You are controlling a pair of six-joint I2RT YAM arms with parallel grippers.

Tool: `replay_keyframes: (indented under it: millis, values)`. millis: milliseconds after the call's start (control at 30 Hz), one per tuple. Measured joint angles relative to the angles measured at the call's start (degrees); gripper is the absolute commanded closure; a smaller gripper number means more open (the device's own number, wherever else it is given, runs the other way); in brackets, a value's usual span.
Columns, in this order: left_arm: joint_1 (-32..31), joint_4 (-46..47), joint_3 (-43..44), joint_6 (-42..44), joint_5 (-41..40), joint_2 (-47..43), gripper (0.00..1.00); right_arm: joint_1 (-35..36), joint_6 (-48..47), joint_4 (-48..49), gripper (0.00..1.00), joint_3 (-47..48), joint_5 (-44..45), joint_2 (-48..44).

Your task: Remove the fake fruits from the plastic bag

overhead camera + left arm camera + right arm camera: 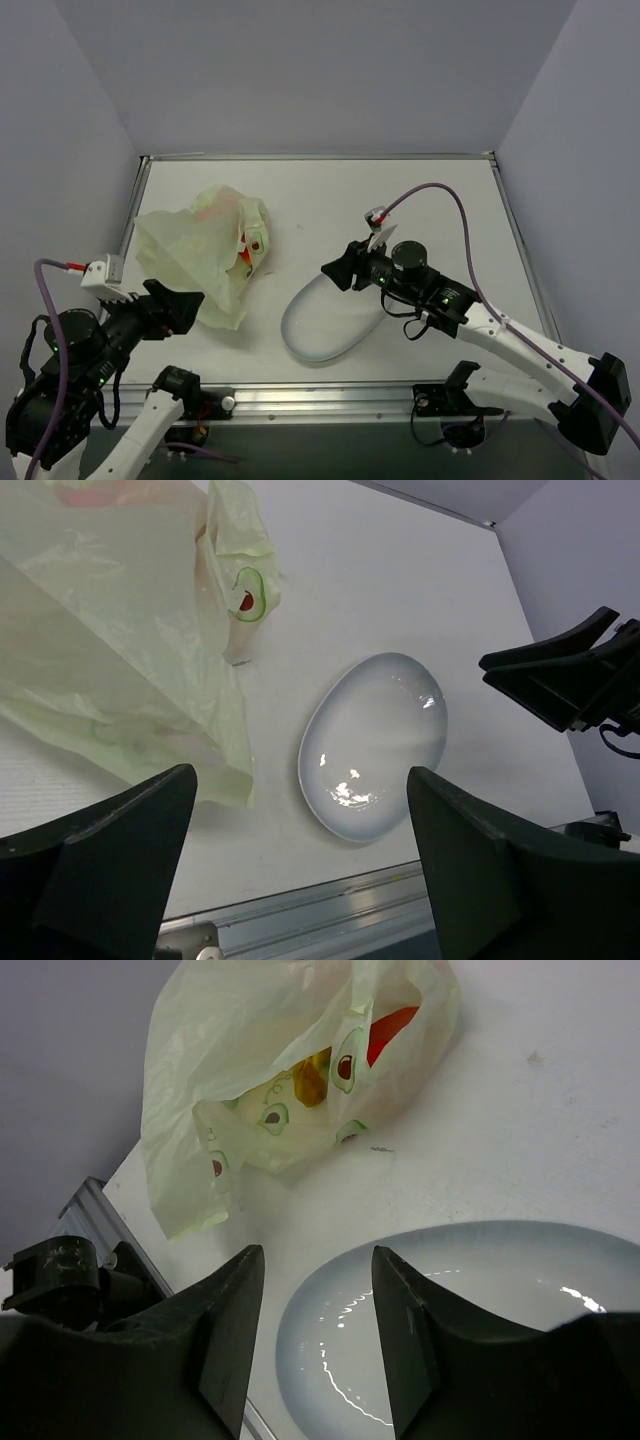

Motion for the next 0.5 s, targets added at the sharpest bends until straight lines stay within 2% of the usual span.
replay_keyframes:
  millis: [33, 67, 133, 200, 267, 367, 500]
  values:
    - [0.0, -0.7, 0.4, -0.4, 0.0, -0.4, 0.21, 0.3, -0.1, -0.3, 0.62, 0.0, 0.8, -0.5]
    - [0.0, -1.1, 0.7, -0.9, 0.3, -0.7, 0.38, 0.3, -0.2, -0.5, 0.63, 0.0, 1.3, -1.0]
    - [0.0, -1.7, 0.7, -2.1, 1.3, -1.0, 0.55, 0.4, -0.3, -0.9, 0.66, 0.0, 2.3, -1.7]
    - [0.0, -2.2, 0.2, -3.3, 3.1, -1.0, 0.66, 0.6, -0.5, -1.0, 0.67, 0.0, 3.2, -2.1]
    - [0.5, -2.0, -2.2, -4.5, 5.5, -1.2, 0.66, 0.7, -0.5, -1.2, 0.65, 0.0, 3.9, -2.1]
    - [3.9, -2.6, -8.7, -5.2, 7.9, -1.8, 0.6, 0.8, -0.7, -1.6, 0.6, 0.0, 4.6, -1.7]
    - [5.9, -5.4, -13.1, -5.4, 5.1, -1.1, 0.41, 1.0, -1.0, -1.7, 0.57, 0.0, 5.3, 0.0]
